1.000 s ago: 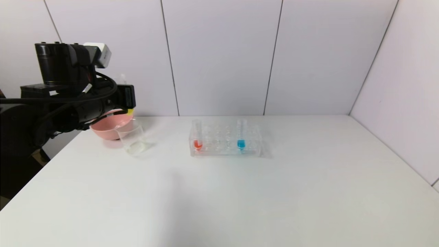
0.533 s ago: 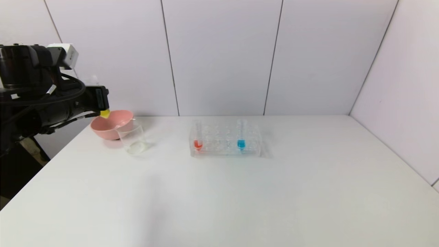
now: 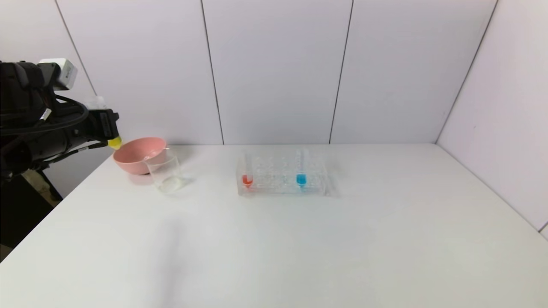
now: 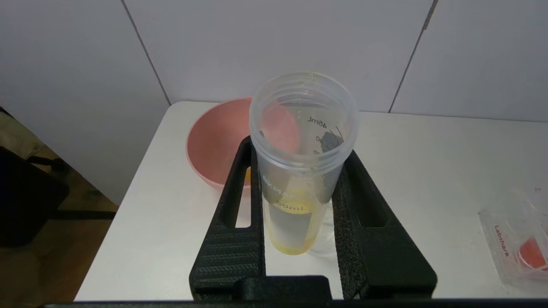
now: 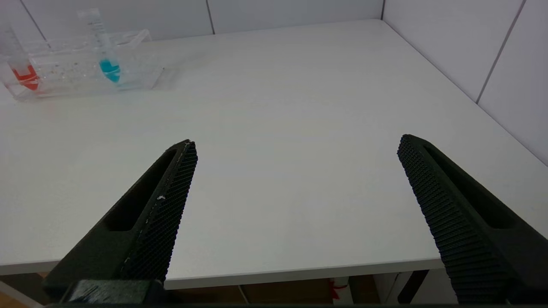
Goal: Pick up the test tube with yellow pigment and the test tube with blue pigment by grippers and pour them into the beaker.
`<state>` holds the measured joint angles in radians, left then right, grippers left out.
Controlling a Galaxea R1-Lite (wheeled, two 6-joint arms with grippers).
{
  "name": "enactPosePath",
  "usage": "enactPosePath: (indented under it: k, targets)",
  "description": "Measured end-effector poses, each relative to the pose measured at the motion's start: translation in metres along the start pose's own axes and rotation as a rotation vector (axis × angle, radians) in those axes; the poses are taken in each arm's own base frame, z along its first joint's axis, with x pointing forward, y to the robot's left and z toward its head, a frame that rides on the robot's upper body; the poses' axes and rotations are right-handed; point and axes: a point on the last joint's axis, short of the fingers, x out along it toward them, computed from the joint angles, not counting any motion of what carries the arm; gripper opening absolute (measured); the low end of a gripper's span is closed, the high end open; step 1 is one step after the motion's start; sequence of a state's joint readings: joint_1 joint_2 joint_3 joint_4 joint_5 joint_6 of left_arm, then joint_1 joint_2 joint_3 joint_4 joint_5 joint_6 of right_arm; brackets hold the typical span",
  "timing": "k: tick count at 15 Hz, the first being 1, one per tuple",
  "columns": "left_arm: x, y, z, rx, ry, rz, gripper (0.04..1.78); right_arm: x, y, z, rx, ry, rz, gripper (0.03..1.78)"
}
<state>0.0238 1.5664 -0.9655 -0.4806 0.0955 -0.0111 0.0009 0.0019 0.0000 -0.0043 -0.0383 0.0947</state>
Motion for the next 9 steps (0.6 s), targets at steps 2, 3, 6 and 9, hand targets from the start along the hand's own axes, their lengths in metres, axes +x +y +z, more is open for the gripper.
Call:
enactPosePath:
  k: [2,3,6,9]
  targets:
    - [0.0021,0.0007,-0.0014,0.001,0.000,0.003,0.47,0.0000,0.0000,0.0000,0.000,0.000,-0.001,1.71]
    - [0.0031,0.0009,-0.0024,0.002,0.003,0.004,0.47,0.0000,0.0000,0.0000,0.000,0.001,-0.001,1.71]
    - [0.0046,0.0028,-0.0040,0.001,0.008,0.011,0.47,0.0029,0.0002,0.0007,-0.001,0.038,-0.006,1.71]
    - [0.0054,0.0070,-0.0058,-0.004,0.015,0.025,0.47,0.0075,0.0006,0.0017,-0.003,0.097,-0.016,1.71]
